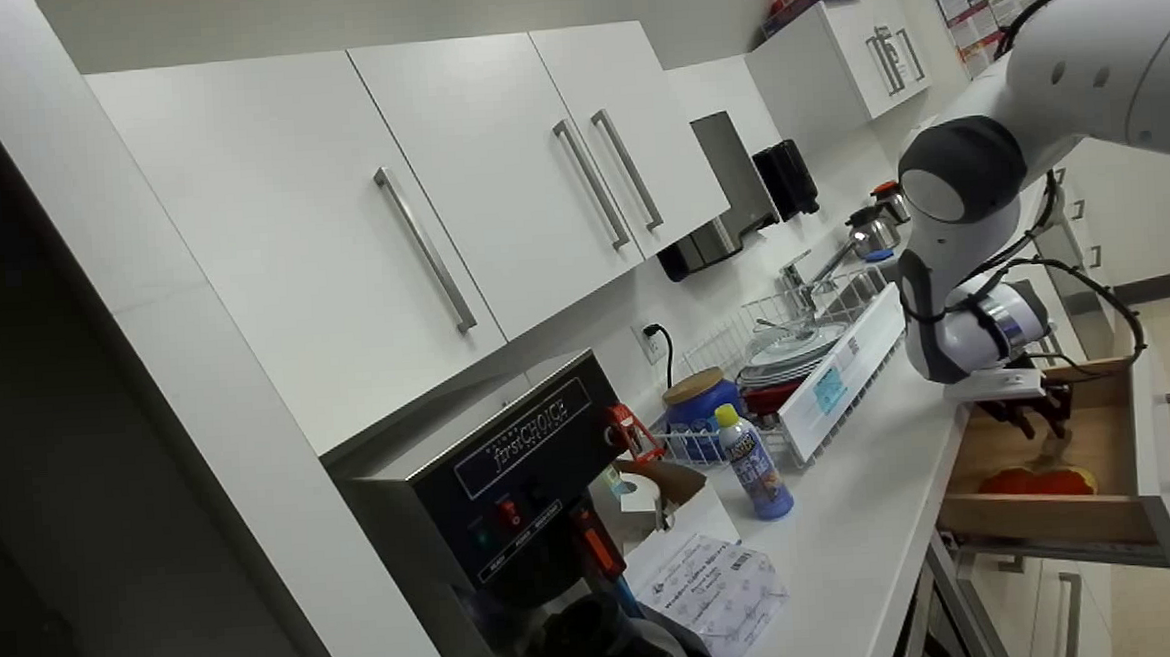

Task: Put the paddle inside the open drawer then close the drawer

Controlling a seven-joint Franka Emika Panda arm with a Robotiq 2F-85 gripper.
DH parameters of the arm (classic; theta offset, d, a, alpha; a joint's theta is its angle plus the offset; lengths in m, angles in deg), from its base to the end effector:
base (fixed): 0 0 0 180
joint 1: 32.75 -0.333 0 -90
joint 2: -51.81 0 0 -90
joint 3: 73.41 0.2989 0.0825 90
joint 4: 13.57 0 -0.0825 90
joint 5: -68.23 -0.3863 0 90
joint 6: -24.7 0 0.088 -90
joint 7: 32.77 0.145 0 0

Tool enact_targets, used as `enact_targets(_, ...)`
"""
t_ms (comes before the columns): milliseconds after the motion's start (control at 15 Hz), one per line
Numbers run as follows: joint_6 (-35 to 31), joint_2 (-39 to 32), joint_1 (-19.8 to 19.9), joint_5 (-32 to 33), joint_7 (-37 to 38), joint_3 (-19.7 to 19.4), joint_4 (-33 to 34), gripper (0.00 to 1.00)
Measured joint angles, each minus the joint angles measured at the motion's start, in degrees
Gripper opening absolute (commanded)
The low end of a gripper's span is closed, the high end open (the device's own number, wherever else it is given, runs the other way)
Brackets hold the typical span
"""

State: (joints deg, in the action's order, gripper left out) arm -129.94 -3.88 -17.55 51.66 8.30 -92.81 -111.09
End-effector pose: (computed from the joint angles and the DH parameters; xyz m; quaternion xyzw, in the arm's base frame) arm 0.5317 -0.3716 0.0142 0.7534 -0.6521 0.0524 0.0664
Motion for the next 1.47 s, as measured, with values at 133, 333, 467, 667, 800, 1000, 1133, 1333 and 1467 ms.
enact_targets(133, -0.01, 0.01, 0.03, 0.02, -0.16, -0.15, -0.03, 0.91)
enact_targets(333, -1.19, 1.54, 0.04, 0.02, -1.45, -0.22, -1.42, 1.0)
enact_targets(467, -2.8, 4.45, 0.13, -0.02, -3.82, -0.14, -4.19, 1.0)
enact_targets(667, -4.96, 11.24, 0.75, -0.5, -8.62, 0.98, -9.57, 1.0)
enact_targets(800, -5.12, 16.73, 1.01, -1.39, -11.72, 2.24, -12.84, 1.0)
enact_targets(1000, -4.56, 25.59, 2.26, -3.65, -17.13, 4.55, -18.21, 1.0)
enact_targets(1133, -2.43, 30.99, 4.66, -6.28, -22.15, 6.67, -21.36, 1.0)
enact_targets(1333, 3.03, 37.14, 10.05, -13.82, -34.15, 9.94, -24.75, 1.0)
enact_targets(1467, 6.99, 39.85, 12.87, -19.12, -43.11, 10.2, -26.67, 1.0)
